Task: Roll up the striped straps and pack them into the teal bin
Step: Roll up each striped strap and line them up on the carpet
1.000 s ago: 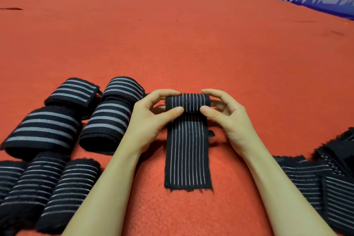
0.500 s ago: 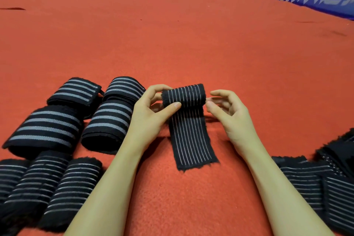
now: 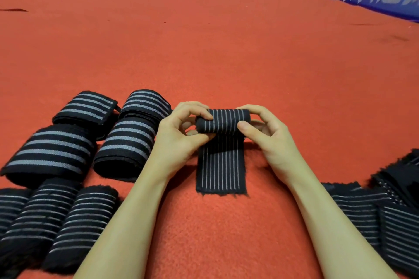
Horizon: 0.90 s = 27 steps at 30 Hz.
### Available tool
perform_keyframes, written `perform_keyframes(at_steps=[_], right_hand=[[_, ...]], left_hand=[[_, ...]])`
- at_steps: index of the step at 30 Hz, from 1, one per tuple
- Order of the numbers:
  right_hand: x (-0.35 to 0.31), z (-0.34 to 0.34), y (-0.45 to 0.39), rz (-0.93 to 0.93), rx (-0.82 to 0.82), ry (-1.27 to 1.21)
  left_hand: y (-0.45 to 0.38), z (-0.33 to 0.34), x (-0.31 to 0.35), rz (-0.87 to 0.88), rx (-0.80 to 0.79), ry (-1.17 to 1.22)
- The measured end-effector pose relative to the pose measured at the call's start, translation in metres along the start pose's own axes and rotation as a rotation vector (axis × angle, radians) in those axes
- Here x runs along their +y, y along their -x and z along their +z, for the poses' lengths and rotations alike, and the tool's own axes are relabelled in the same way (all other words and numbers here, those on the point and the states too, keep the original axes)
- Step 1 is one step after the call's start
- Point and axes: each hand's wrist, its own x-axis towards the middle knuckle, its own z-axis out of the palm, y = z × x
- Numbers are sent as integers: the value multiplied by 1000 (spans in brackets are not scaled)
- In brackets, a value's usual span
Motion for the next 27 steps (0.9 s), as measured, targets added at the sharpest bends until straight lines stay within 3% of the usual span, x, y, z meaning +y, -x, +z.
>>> perform_keyframes(at_steps=[3,10,21,27], right_hand=[[0,-5,2,-14,11,-18],[-3,-6,3,29,3,-23],[-5,-8,3,-2,12,25],[-4,-6,5,91,10,47]], left_hand=[[2,4,3,-52,-75,-14],[1,2,3,-57,6,12],[3,2,4,-73,-58,-52],[3,2,0,-45,-35,-58]])
